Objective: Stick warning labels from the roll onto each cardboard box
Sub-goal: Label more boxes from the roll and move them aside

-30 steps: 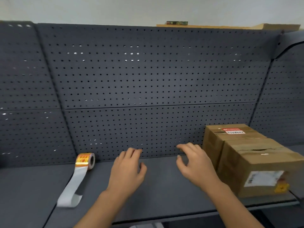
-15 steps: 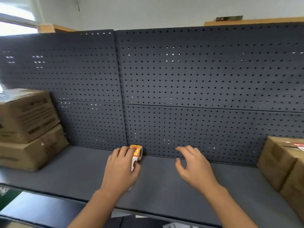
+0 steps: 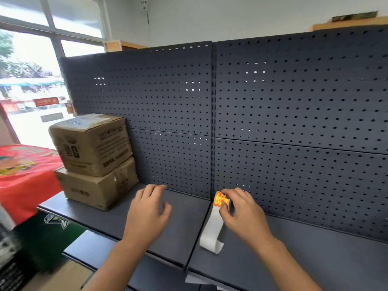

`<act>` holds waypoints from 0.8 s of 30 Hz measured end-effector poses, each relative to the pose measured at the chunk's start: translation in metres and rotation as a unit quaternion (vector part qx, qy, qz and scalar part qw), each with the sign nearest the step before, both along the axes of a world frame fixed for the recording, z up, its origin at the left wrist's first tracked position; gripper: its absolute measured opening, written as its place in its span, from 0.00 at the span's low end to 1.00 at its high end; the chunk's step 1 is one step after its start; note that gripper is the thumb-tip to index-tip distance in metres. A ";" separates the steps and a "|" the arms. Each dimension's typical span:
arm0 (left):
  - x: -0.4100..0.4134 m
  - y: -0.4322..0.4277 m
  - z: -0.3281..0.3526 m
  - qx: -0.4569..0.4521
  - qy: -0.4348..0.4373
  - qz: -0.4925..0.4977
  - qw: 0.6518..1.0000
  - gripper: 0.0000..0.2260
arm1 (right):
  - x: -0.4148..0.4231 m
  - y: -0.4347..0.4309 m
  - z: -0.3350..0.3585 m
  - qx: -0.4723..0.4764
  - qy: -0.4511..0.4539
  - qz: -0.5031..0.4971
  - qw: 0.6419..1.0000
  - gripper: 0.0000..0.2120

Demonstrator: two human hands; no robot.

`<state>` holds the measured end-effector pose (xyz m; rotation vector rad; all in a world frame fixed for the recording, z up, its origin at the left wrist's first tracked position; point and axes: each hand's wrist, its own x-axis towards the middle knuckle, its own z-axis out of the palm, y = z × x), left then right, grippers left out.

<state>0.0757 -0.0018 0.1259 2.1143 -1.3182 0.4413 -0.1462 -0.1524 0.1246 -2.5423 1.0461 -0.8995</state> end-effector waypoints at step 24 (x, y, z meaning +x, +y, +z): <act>0.312 0.078 0.070 -0.179 0.216 0.145 0.949 0.16 | 0.325 0.069 0.069 0.084 -0.106 0.150 0.979 0.14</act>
